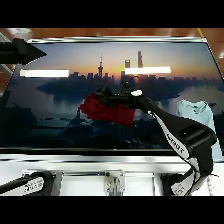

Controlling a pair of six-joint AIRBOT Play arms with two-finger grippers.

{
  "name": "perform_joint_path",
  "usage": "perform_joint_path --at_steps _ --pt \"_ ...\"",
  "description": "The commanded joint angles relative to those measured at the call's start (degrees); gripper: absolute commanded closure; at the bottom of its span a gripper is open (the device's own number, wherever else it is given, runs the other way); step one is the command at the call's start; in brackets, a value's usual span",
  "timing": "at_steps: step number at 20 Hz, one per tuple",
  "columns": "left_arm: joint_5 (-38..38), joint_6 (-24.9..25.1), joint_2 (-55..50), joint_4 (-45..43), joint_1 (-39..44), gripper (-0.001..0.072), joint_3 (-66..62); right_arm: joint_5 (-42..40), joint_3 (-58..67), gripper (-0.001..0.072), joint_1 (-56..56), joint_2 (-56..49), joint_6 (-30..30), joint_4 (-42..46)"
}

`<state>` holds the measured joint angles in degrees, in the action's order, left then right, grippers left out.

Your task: Fold the shirts.

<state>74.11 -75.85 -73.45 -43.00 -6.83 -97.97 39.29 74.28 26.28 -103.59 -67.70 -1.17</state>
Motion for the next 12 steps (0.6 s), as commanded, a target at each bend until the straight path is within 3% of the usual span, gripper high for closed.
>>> perform_joint_path --at_steps 1,6,8,12 --pt "1.0 0.3 0.9 -0.2 1.0 0.0663 2.2 7.5 0.2 0.0132 -4.1 0.8 0.5 4.1" --pt "1.0 0.4 0.9 -0.7 1.1 0.0663 3.9 25.4 0.2 0.0129 -16.6 7.2 -17.6 45.2" --pt "1.0 0.3 0.9 -0.8 1.1 0.0663 3.9 32.3 0.1 0.0039 -21.6 8.2 -22.2 57.2" --pt "1.0 0.3 0.9 -0.8 1.1 0.0663 3.9 27.4 -4.4 0.0039 -22.7 7.1 -23.2 57.3"
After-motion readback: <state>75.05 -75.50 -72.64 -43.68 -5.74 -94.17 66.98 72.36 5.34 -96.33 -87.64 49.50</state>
